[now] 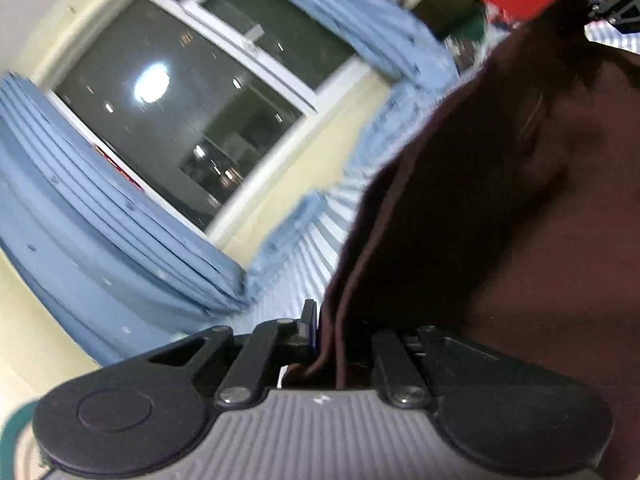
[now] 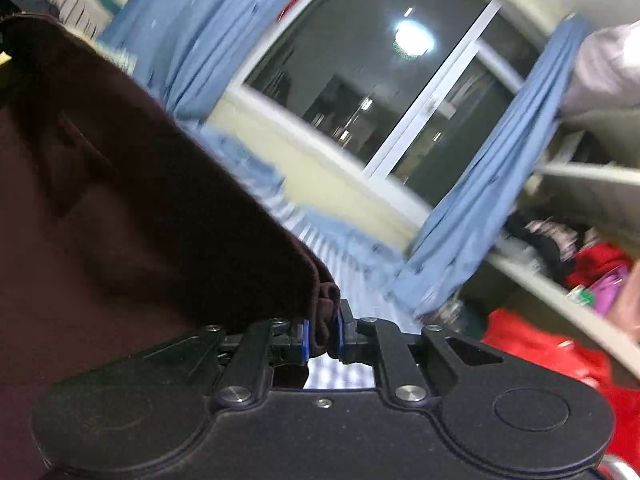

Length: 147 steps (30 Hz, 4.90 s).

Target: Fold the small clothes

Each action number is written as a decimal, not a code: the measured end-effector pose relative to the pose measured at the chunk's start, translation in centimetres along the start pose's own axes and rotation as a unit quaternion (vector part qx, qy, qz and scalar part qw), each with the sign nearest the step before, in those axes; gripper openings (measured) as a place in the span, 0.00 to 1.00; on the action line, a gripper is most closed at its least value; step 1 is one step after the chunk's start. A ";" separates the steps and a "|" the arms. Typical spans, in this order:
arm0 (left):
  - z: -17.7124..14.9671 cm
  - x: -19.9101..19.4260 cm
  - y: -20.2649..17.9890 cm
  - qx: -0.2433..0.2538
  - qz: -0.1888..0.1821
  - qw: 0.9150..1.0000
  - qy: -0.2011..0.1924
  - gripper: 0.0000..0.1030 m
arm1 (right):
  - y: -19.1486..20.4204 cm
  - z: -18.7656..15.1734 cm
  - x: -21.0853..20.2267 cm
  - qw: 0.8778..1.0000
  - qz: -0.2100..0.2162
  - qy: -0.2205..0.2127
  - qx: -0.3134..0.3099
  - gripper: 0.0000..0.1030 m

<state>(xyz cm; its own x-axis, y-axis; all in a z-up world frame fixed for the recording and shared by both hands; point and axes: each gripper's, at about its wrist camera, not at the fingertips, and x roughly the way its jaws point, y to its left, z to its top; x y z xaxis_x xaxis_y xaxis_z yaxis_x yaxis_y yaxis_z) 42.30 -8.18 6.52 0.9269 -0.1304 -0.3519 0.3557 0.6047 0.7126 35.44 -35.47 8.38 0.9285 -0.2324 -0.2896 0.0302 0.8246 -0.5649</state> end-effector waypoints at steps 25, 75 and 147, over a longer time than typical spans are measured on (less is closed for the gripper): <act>-7.6 12.4 4.5 -0.246 -0.108 0.961 0.070 0.99 | -0.3 -7.0 12.1 0.948 0.167 0.097 0.252 0.95; -11.4 14.0 -0.7 -0.335 -0.018 0.932 0.134 0.92 | -2.7 -11.6 16.9 0.873 0.138 0.146 0.444 0.02; -17.6 -12.3 -4.7 -0.469 -0.011 0.860 0.203 1.00 | 12.2 -8.3 -19.4 0.913 0.093 0.081 0.388 0.99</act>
<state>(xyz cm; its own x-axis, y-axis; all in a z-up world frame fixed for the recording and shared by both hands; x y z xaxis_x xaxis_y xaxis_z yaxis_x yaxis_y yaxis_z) 27.08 4.38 -3.19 0.7352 0.0208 -0.6776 -0.0575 0.9978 -0.0318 14.67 -25.21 0.69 0.8790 -0.0725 -0.4712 0.1896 0.9600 0.2060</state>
